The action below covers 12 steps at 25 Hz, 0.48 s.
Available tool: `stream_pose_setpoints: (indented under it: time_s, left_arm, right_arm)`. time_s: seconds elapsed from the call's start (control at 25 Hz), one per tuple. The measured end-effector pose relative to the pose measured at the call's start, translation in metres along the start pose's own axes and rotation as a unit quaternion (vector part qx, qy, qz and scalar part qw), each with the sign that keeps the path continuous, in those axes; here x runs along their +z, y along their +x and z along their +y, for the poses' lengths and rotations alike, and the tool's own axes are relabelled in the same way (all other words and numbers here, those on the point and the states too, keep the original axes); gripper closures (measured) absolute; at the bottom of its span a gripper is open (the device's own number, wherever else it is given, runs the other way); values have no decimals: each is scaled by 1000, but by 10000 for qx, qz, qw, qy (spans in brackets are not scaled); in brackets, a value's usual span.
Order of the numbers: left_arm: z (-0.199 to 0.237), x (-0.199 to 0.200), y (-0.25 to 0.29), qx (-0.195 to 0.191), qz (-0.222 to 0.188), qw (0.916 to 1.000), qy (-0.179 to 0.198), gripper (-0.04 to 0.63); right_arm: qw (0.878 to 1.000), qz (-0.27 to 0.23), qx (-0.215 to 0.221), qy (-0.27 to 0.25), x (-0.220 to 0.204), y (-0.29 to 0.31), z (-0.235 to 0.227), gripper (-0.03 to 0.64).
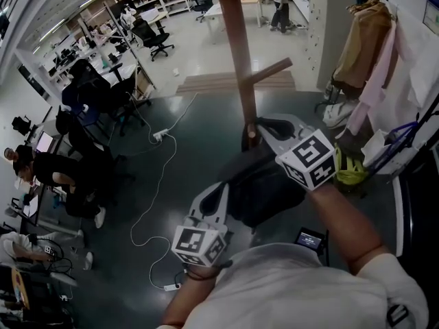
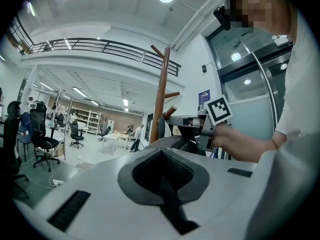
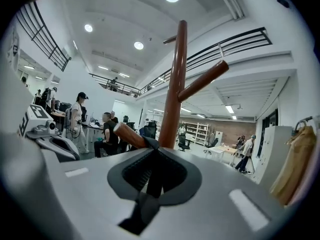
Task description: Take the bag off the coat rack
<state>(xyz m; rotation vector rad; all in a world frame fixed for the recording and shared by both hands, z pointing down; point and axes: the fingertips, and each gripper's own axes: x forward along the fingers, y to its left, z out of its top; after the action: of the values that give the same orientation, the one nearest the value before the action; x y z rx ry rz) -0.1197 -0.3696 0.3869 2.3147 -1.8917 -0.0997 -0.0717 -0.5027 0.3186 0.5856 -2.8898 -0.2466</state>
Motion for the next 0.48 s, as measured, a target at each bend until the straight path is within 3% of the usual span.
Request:
stream_pose_setpoints:
  time_s: [0.48]
  left_arm:
    - [-14, 14, -22, -164, -209, 9996, 9, 594]
  right_arm:
    - [9995, -275, -112, -64, 31, -30, 18, 594]
